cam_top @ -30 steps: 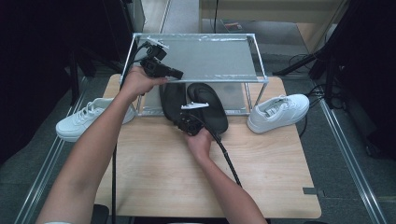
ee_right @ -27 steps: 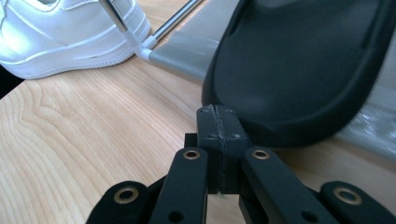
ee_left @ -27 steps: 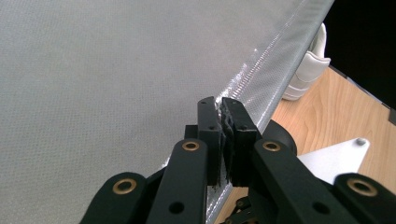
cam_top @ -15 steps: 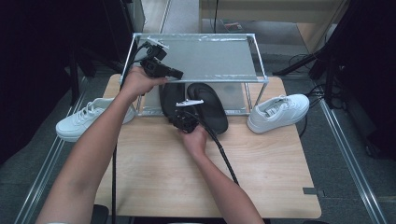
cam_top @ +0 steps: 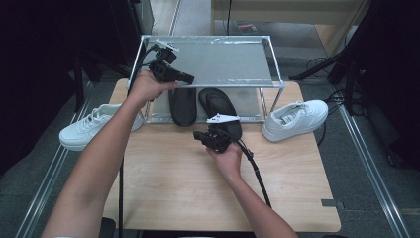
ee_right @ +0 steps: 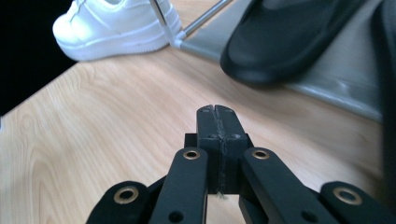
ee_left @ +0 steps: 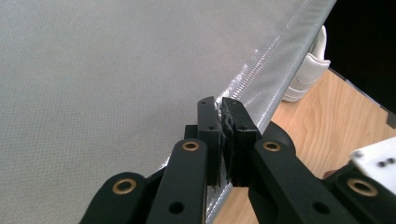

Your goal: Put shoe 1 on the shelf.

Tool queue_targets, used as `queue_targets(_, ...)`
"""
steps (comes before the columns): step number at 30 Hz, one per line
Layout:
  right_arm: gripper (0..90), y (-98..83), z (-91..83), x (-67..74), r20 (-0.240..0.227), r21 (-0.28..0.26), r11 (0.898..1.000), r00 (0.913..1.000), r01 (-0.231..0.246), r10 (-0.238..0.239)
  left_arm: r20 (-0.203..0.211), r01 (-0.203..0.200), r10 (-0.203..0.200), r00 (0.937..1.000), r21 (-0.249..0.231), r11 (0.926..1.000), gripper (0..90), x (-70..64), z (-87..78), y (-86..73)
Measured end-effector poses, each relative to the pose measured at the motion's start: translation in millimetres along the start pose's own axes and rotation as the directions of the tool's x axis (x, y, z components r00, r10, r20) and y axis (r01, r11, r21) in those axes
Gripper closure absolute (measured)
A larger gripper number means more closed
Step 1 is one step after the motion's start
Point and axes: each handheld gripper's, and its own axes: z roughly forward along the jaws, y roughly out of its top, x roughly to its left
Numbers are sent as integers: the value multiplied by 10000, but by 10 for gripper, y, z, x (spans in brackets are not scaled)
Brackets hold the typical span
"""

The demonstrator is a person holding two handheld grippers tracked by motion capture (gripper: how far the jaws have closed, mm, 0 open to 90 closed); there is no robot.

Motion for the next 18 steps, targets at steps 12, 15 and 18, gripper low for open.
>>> queue_targets(12, 900, -381, -561, -222, 359, -105, 9999, 9993, -65, 68, -75, -2, 3, 10000, 70, 10000, 871, -16, -2, 6)
queue_targets(15, 900, -429, -712, -310, 540, -143, 9998, 9985, -120, 127, -90, -3, 3, 10000, 79, 10000, 871, -14, -2, 7)
queue_targets(18, 900, -460, -818, -401, 706, -220, 9995, 9972, -236, 251, -53, 5, -5, 10000, 95, 10000, 871, -7, -1, 10)
